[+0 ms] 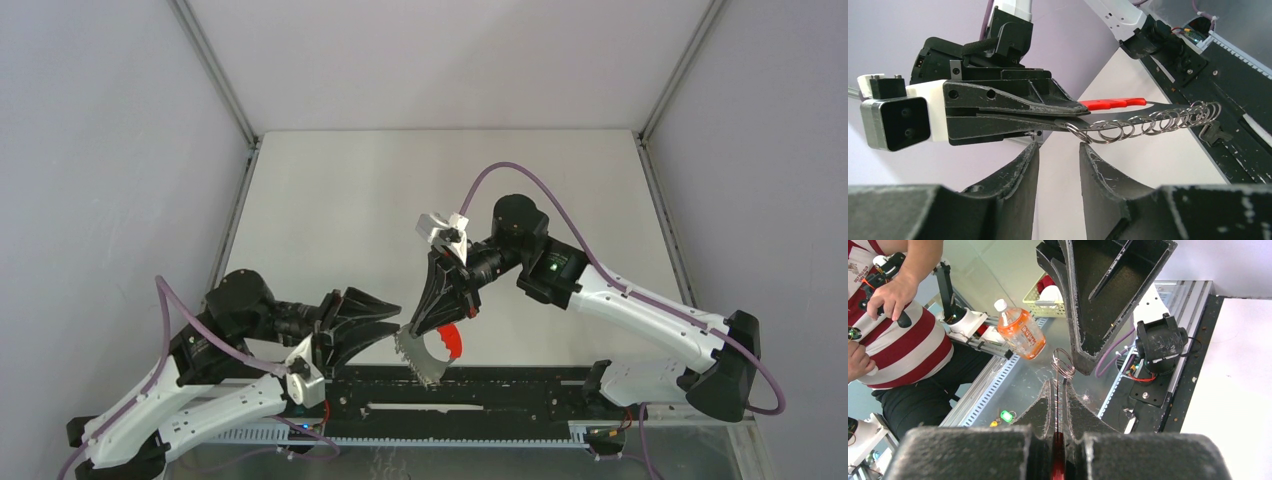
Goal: Put the keys on the keyring
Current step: Adjust the keyring.
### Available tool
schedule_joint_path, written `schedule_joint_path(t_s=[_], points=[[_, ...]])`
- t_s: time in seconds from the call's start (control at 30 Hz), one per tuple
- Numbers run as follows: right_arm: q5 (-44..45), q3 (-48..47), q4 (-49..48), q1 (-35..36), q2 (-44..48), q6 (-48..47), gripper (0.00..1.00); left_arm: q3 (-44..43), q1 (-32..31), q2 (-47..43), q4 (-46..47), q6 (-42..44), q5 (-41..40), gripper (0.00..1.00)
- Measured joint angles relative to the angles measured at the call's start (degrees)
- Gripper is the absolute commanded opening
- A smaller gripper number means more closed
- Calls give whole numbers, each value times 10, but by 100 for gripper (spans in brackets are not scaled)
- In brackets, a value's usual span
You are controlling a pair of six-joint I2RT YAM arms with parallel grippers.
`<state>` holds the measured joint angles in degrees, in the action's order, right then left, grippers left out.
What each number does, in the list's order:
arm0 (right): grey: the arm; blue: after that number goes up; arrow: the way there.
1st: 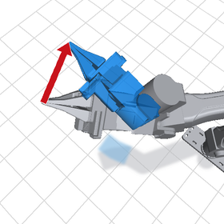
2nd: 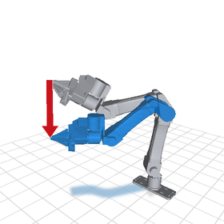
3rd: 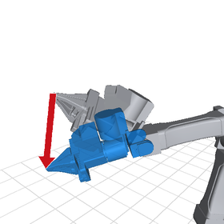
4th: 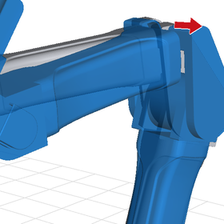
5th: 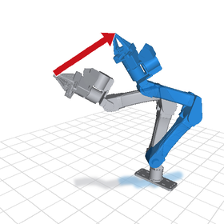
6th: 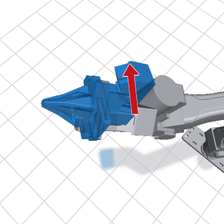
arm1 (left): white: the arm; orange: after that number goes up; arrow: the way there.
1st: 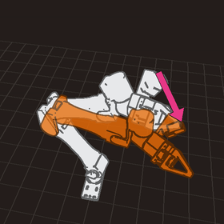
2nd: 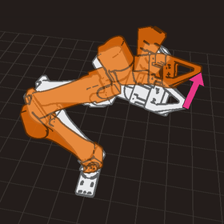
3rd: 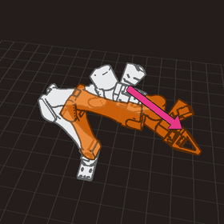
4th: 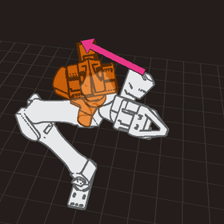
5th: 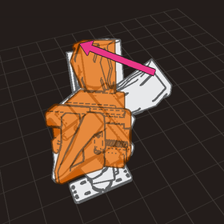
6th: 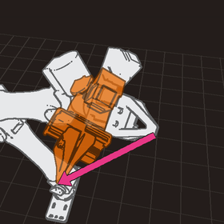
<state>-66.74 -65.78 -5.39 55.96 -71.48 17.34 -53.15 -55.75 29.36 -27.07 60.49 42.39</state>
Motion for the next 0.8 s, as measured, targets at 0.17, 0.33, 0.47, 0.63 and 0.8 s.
schedule_joint_path(t_s=[0.17, 0.33, 0.47, 0.63, 0.8], points=[[0, 0, 0, 0, 0, 0, 0, 0, 0, -4, 13, -32, 9, 37], [0, 0, 0, -1, 0, 0, 0, 0, 0, -7, 10, -50, 19, 37], [-1, 0, -2, -1, 0, 4, 0, 0, 0, -12, -14, -34, 19, 40], [-2, 0, -10, -1, -2, 12, 0, 0, 0, -13, -24, -16, 19, 41], [-2, 0, -12, -1, -5, 13, 0, 0, 0, -13, -18, -21, 19, 40]])
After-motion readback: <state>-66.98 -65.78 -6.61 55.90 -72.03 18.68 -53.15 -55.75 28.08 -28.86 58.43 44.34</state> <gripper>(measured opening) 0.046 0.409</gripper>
